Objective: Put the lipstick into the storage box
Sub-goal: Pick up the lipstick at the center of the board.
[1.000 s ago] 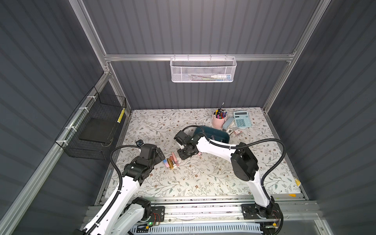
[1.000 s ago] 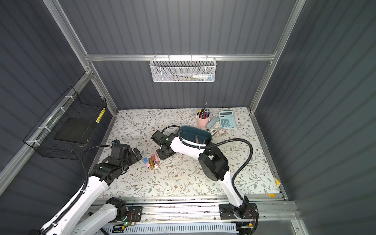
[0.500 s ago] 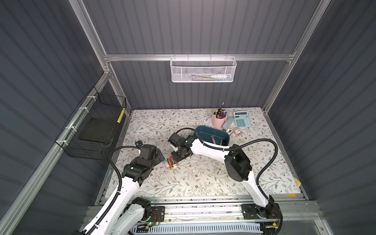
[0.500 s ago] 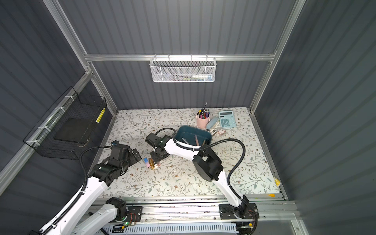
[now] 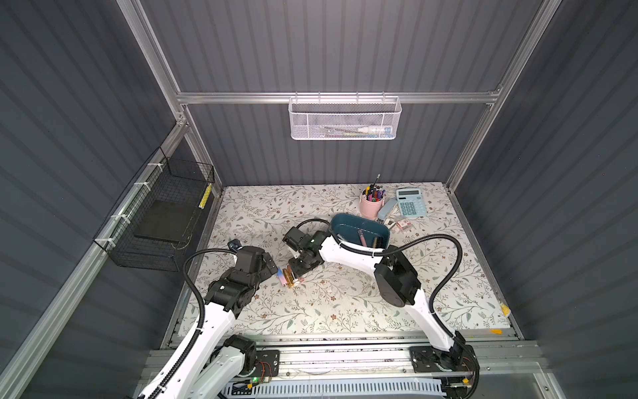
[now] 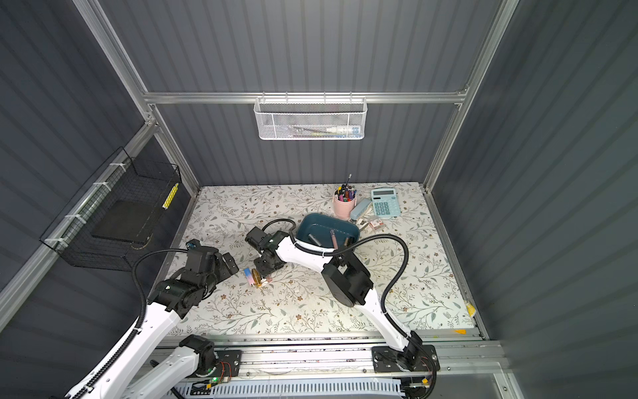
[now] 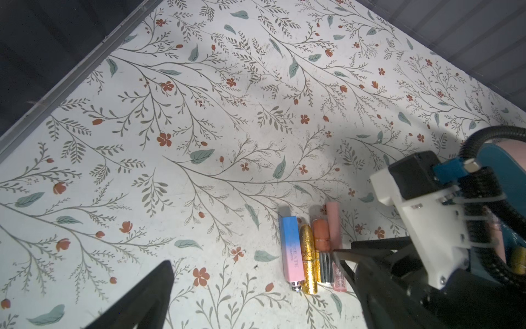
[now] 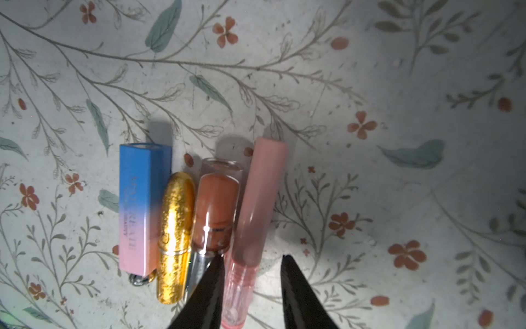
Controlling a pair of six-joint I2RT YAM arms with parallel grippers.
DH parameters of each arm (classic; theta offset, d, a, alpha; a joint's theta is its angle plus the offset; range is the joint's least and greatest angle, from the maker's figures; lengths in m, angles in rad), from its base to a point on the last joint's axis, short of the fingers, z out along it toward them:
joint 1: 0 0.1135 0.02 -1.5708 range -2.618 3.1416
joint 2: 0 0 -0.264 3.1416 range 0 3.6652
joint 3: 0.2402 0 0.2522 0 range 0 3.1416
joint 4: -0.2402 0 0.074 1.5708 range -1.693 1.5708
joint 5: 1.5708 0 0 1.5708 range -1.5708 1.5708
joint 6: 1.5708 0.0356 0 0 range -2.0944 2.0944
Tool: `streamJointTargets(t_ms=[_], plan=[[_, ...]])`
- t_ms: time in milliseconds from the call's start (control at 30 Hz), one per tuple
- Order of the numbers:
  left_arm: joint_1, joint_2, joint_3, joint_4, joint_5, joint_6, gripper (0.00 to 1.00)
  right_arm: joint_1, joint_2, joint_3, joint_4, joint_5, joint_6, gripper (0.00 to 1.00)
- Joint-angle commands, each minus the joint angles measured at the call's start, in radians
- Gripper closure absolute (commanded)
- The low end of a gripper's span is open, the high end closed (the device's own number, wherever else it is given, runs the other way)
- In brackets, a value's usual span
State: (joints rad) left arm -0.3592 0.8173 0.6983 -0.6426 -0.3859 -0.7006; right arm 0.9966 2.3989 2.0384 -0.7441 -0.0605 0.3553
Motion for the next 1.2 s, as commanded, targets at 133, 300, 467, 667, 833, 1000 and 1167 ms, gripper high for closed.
streamJointTargets(t_ms=[133,300,467,667,833,1000,1167], plan=[[-0.003,-0.012,-0.002,-0.023,-0.016,-0.002,0.0,0.002,0.037,0.034,-0.048,0.027,-0.006,0.64],[-0.003,-0.015,-0.008,-0.022,-0.018,-0.004,0.0,0.002,0.061,0.068,-0.083,0.049,-0.008,0.69],[-0.003,-0.014,-0.015,-0.022,-0.018,-0.007,0.0,0.0,0.063,0.069,-0.092,0.064,-0.007,0.74],[-0.002,-0.023,-0.02,-0.023,-0.016,-0.009,0.0,-0.001,0.099,0.109,-0.137,0.065,-0.013,0.74],[-0.003,-0.031,-0.025,-0.026,-0.016,-0.011,0.0,-0.006,0.106,0.115,-0.146,0.06,-0.012,0.73],[-0.003,-0.029,-0.023,-0.022,-0.016,-0.008,0.0,-0.007,0.111,0.122,-0.161,0.069,-0.01,0.8],[-0.003,-0.019,-0.018,-0.014,-0.015,-0.006,0.0,-0.008,0.065,0.083,-0.151,0.091,-0.01,0.83]])
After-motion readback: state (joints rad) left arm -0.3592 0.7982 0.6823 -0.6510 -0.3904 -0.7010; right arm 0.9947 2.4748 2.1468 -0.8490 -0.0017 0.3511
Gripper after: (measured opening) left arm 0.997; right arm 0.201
